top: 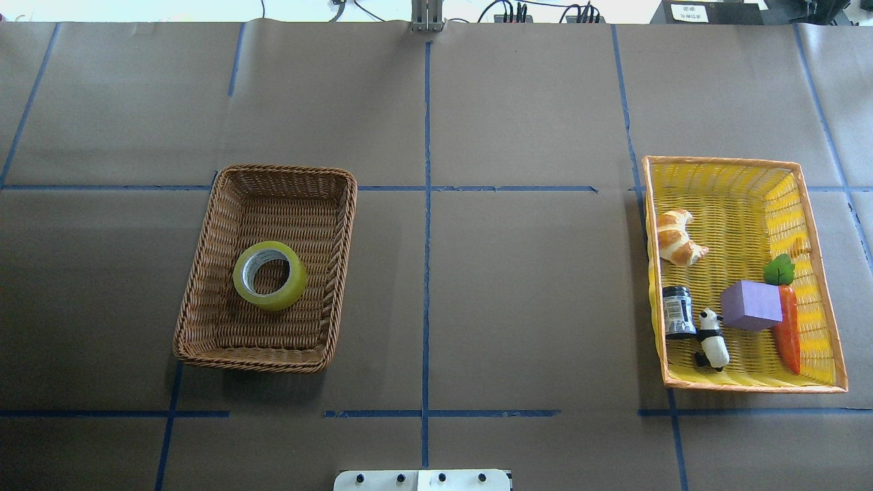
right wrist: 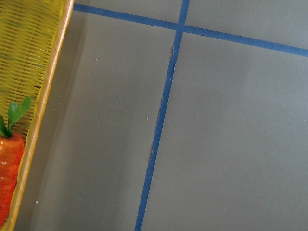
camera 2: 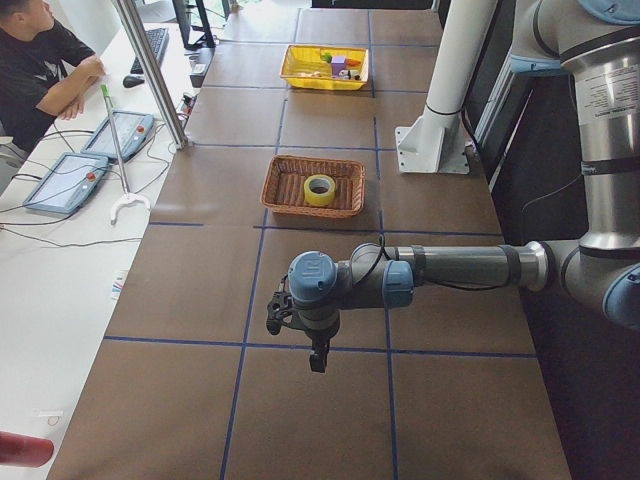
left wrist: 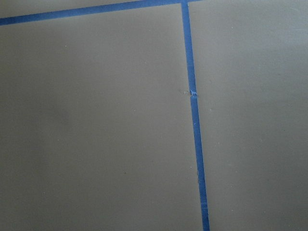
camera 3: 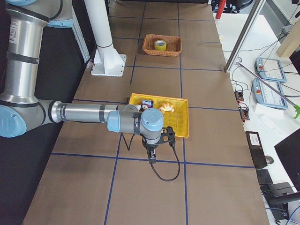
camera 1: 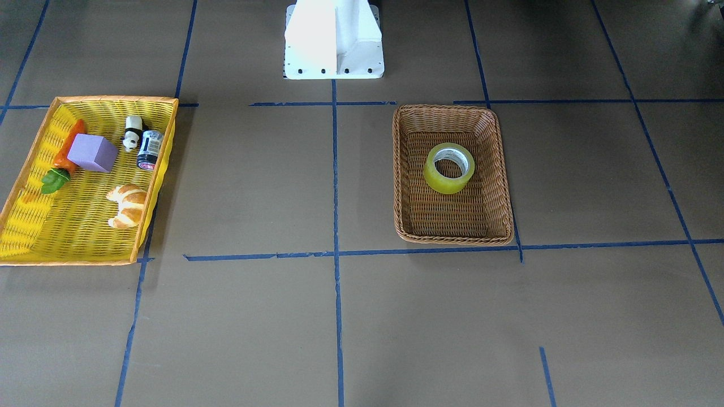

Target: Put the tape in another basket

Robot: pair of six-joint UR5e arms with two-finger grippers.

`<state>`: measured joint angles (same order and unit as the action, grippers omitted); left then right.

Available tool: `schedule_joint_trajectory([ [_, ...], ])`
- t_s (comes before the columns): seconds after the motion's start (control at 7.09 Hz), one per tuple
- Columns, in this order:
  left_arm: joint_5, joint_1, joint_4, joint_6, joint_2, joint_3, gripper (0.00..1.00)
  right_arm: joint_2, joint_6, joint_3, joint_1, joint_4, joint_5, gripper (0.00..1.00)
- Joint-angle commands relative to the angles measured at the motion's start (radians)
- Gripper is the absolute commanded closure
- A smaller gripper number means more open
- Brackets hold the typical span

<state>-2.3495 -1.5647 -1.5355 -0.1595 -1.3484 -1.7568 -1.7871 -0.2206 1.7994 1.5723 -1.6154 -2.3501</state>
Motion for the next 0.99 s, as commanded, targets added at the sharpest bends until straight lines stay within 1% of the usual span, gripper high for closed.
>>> schedule_joint_trajectory([
  [0.0,0.001,0.000,0.000,0.000,0.000,0.000,0.00,0.000,0.001,0.000,0.000,-0.001,0.000,0.00],
  [0.85,-0.001,0.000,0.000,0.000,0.000,-0.010,0.00,0.000,0.001,0.000,0.000,-0.001,0.000,0.00],
])
